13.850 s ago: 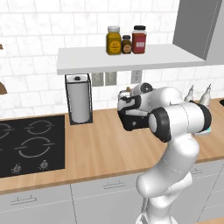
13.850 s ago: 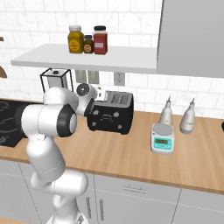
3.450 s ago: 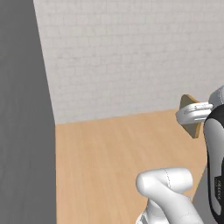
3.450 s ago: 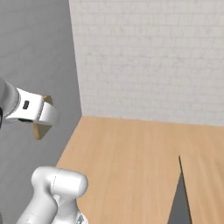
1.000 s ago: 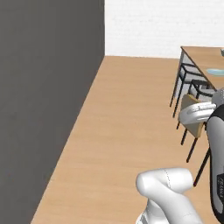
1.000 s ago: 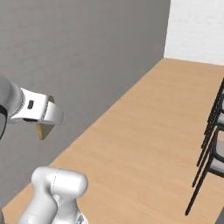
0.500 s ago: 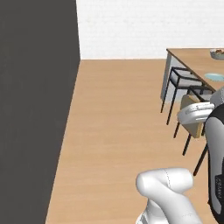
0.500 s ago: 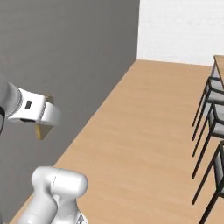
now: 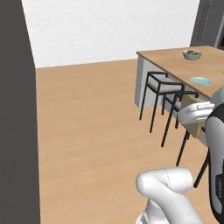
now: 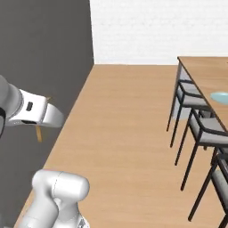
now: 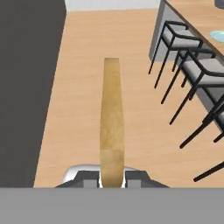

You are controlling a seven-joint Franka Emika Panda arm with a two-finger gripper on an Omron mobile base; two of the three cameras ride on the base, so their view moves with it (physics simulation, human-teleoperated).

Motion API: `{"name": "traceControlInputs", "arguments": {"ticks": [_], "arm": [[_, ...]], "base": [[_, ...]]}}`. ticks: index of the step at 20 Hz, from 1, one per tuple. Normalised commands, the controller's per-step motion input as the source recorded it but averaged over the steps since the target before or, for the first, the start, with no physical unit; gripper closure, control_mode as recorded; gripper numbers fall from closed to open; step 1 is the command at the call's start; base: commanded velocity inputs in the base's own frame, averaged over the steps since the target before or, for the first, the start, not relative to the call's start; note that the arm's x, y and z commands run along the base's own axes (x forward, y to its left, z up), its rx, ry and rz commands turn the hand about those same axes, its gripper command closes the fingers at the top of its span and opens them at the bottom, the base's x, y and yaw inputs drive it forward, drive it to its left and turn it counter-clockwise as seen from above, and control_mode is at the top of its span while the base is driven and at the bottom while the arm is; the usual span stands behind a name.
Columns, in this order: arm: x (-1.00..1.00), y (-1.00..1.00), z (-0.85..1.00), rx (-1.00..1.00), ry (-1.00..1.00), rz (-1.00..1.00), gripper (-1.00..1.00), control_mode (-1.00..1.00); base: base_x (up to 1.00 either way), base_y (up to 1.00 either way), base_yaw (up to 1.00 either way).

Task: Start the toaster. Once the lever pops up, take the bread to the plate on the dining counter.

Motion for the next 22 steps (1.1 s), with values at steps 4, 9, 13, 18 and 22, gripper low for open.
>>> {"name": "traceControlInputs", "arguments": {"ticks": [4,9,13,18,22], "arm": [[0.00,0.00,0.00,0.00,0.00,0.00,1.00,1.00],[0.00,0.00,0.00,0.00,0.00,0.00,1.00,1.00],[0.00,0.00,0.00,0.00,0.00,0.00,1.00,1.00],[0.00,0.00,0.00,0.00,0.00,0.00,1.00,1.00],[0.00,0.00,0.00,0.00,0.00,0.00,1.00,1.00]], "base": [[1.00,0.52,-0.45],[1.00,0.57,-0.41],[1.00,0.58,-0.45],[1.00,0.55,-0.48],[0.94,0.54,-0.54]]}}
